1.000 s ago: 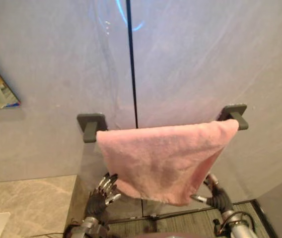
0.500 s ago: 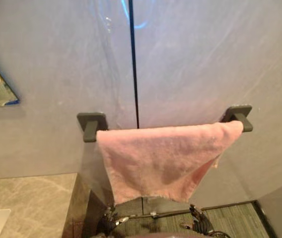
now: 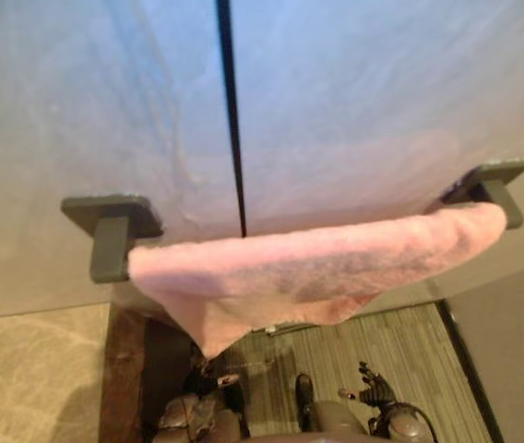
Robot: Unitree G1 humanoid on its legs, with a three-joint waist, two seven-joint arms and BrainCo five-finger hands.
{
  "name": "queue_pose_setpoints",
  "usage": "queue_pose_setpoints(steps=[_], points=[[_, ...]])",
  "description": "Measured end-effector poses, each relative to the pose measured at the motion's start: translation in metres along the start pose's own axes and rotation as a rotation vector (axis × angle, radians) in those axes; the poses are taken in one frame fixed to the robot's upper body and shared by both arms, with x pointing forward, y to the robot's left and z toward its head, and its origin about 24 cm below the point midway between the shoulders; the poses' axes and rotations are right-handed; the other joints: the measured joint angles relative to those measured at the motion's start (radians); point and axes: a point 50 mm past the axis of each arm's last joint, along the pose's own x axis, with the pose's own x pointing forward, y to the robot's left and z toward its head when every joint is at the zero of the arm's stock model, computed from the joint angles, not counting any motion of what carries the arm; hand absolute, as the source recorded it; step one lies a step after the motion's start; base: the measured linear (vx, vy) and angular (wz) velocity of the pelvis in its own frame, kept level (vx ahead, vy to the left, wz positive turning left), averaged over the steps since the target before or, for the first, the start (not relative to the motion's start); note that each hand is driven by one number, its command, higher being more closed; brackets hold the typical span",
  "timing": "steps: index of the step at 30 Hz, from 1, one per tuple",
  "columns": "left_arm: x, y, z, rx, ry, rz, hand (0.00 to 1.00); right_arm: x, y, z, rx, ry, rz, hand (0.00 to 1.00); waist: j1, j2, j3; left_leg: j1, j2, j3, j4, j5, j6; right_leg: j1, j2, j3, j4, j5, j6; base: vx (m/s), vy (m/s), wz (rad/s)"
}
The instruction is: Organize washtable
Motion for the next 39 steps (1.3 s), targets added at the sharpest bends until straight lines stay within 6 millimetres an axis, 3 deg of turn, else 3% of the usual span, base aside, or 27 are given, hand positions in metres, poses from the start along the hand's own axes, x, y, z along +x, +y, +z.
queue_pose_setpoints(steps=[1,2,4,5,6,7,8,9,10,12,13,14,15,16,17,18,19,20,22,24,26,28,30,39], points=[[0.000,0.000,0.000,-0.001,0.001,0.001,0.00,0.000,0.004,0.000,0.006,0.001,0.009,0.00,0.001,-0.003,-0.002,-0.012,0.000,-0.025,0.026,0.000,0.000,0.030,-0.028,0.010,0.118,-0.030,0.026,0.08,-0.118,0.65],[0.000,0.003,0.000,0.003,0.006,0.009,0.00,0.001,0.012,0.002,0.008,-0.006,0.031,0.00,0.011,-0.015,-0.010,-0.037,0.001,-0.040,0.061,0.000,0.000,0.062,-0.062,0.030,0.166,-0.030,0.027,0.04,-0.168,0.57],[-0.001,0.010,0.000,-0.002,0.007,0.030,0.00,0.003,0.020,0.009,0.012,-0.028,0.051,0.00,0.030,-0.029,-0.019,-0.086,0.010,-0.053,0.119,0.000,0.000,0.117,-0.121,0.062,0.118,-0.013,0.014,-0.05,-0.199,0.21],[-0.001,0.011,-0.001,-0.007,0.009,0.037,0.00,0.005,0.021,0.013,0.013,-0.036,0.054,0.00,0.029,-0.037,-0.024,-0.108,0.011,-0.055,0.143,0.000,-0.001,0.132,-0.134,0.071,0.084,0.043,-0.002,-0.14,-0.304,0.14],[-0.001,0.017,0.000,-0.001,0.011,0.057,0.00,0.008,0.022,0.020,0.010,-0.049,0.057,0.00,0.028,-0.024,-0.022,-0.156,0.034,-0.067,0.203,0.006,-0.016,0.144,-0.106,0.109,0.041,0.050,0.028,-0.20,-0.291,0.03],[-0.001,0.016,-0.001,-0.001,0.013,0.059,0.00,0.011,0.022,0.026,-0.005,-0.058,0.063,0.00,0.038,-0.008,-0.017,-0.205,0.067,-0.072,0.275,0.008,-0.032,0.149,-0.069,0.110,0.022,0.053,0.026,-0.31,-0.353,0.00],[-0.002,0.014,-0.003,-0.001,0.022,0.057,0.00,0.011,0.025,0.027,-0.014,-0.061,0.073,0.00,0.047,0.000,-0.017,-0.217,0.059,-0.092,0.256,-0.006,-0.055,0.169,-0.059,0.122,0.003,0.044,0.038,-0.29,-0.167,-0.08],[-0.004,0.008,-0.008,-0.009,0.029,0.043,0.00,0.011,0.018,0.027,-0.036,-0.060,0.060,0.00,0.056,0.030,-0.035,-0.209,0.062,-0.117,0.196,0.058,-0.056,0.170,-0.034,0.130,-0.004,0.014,0.053,-0.27,-0.113,0.13],[-0.004,0.006,-0.008,-0.006,0.026,0.037,0.00,0.012,0.017,0.028,-0.044,-0.061,0.059,0.00,0.054,0.033,-0.041,-0.212,0.071,-0.118,0.186,0.064,-0.063,0.170,-0.030,0.128,0.001,-0.021,0.046,-0.18,-0.101,0.31],[-0.002,0.010,-0.003,0.000,0.006,0.056,0.00,0.016,0.024,0.043,-0.058,-0.107,0.079,0.00,0.057,-0.004,-0.027,-0.254,0.068,-0.131,0.207,0.069,-0.070,0.176,-0.026,0.106,-0.023,-0.124,0.030,-0.17,-0.234,0.48],[-0.001,0.011,0.001,0.003,-0.004,0.062,0.00,0.017,0.025,0.050,-0.057,-0.125,0.080,0.00,0.056,-0.002,-0.019,-0.287,0.077,-0.164,0.234,0.084,-0.087,0.207,-0.001,0.059,-0.071,-0.157,0.025,-0.29,-0.382,0.74],[0.000,0.008,0.000,0.007,0.001,0.053,0.00,0.017,0.025,0.050,-0.057,-0.125,0.075,0.00,0.052,0.026,-0.001,-0.286,0.098,-0.192,0.229,0.121,-0.096,0.244,0.043,0.015,-0.092,-0.161,0.018,-0.32,-0.381,0.89],[0.000,0.007,-0.001,0.005,0.005,0.050,0.00,0.017,0.025,0.048,-0.056,-0.119,0.068,0.00,0.050,0.035,0.006,-0.280,0.108,-0.191,0.217,0.156,-0.091,0.259,0.062,-0.005,-0.089,-0.160,0.017,-0.32,-0.266,1.12],[-0.001,0.006,-0.002,0.004,0.008,0.050,0.00,0.016,0.024,0.043,-0.051,-0.105,0.059,0.00,0.052,0.033,0.011,-0.241,0.103,-0.189,0.104,0.301,-0.098,0.265,0.077,-0.025,-0.082,-0.151,0.005,-0.35,-0.234,1.28],[0.000,0.008,0.000,0.006,0.001,0.056,0.00,0.014,0.024,0.037,-0.039,-0.089,0.053,0.00,0.045,0.010,0.015,-0.201,0.089,-0.172,0.011,0.371,-0.119,0.276,0.075,-0.068,-0.100,-0.146,-0.005,-0.33,-0.233,1.15],[0.000,0.010,0.000,0.004,0.000,0.063,0.00,0.014,0.023,0.036,-0.032,-0.084,0.048,0.00,0.049,0.010,0.015,-0.195,0.087,-0.151,0.046,0.339,-0.130,0.274,0.074,-0.091,-0.107,-0.147,-0.008,-0.26,-0.231,0.76],[0.000,0.011,0.000,-0.001,0.000,0.066,0.00,0.015,0.018,0.036,-0.015,-0.080,0.027,0.00,0.050,0.004,0.018,-0.203,0.065,-0.125,0.162,0.202,-0.122,0.253,0.058,-0.130,-0.109,-0.152,-0.065,-0.19,-0.224,0.28],[0.000,0.011,0.000,0.000,0.004,0.067,0.00,0.015,0.012,0.037,-0.009,-0.081,0.009,0.00,0.052,-0.003,0.022,-0.216,0.033,-0.102,0.281,0.094,-0.100,0.234,0.032,-0.159,-0.115,-0.164,-0.098,-0.19,-0.195,0.23],[0.000,0.010,-0.004,0.000,0.024,0.064,0.00,0.014,0.007,0.030,-0.016,-0.053,-0.003,0.00,0.034,0.005,0.024,-0.196,0.022,-0.061,0.424,-0.022,-0.089,0.210,0.014,-0.208,-0.128,-0.153,-0.131,-0.23,-0.094,0.39],[-0.001,0.011,-0.009,0.003,0.052,0.065,0.00,0.009,0.007,0.010,-0.004,0.014,-0.006,0.00,0.020,0.006,0.023,-0.122,0.032,-0.016,0.502,-0.111,-0.088,0.213,0.003,-0.255,-0.127,-0.148,-0.137,-0.25,-0.021,0.63],[-0.001,0.007,-0.013,0.009,0.071,0.054,0.00,0.005,0.003,-0.003,0.064,0.056,-0.036,0.00,0.005,0.014,0.017,0.006,0.057,0.049,0.404,-0.176,-0.095,0.218,0.003,-0.331,-0.141,-0.137,-0.131,-0.22,0.052,0.94],[-0.002,0.000,-0.017,0.028,0.088,0.030,0.00,0.004,-0.001,-0.005,0.082,0.063,-0.053,0.00,-0.025,0.037,0.001,0.089,0.045,0.082,0.172,-0.161,-0.088,0.222,0.013,-0.388,-0.184,-0.110,-0.109,-0.15,0.123,1.08],[-0.004,0.005,-0.020,0.055,0.100,0.038,0.00,0.004,0.007,-0.009,0.090,0.080,-0.034,0.00,0.000,0.017,-0.013,0.127,0.002,0.079,0.019,-0.066,-0.075,0.233,0.013,-0.377,-0.271,-0.041,-0.093,-0.11,0.161,0.37],[-0.008,0.009,-0.034,0.085,0.159,0.045,0.00,0.006,0.020,-0.009,0.081,0.098,0.005,0.00,-0.001,0.026,-0.031,0.174,-0.056,0.080,-0.074,-0.016,-0.023,0.263,-0.015,-0.365,-0.328,0.021,-0.050,-0.05,0.096,-0.01]])
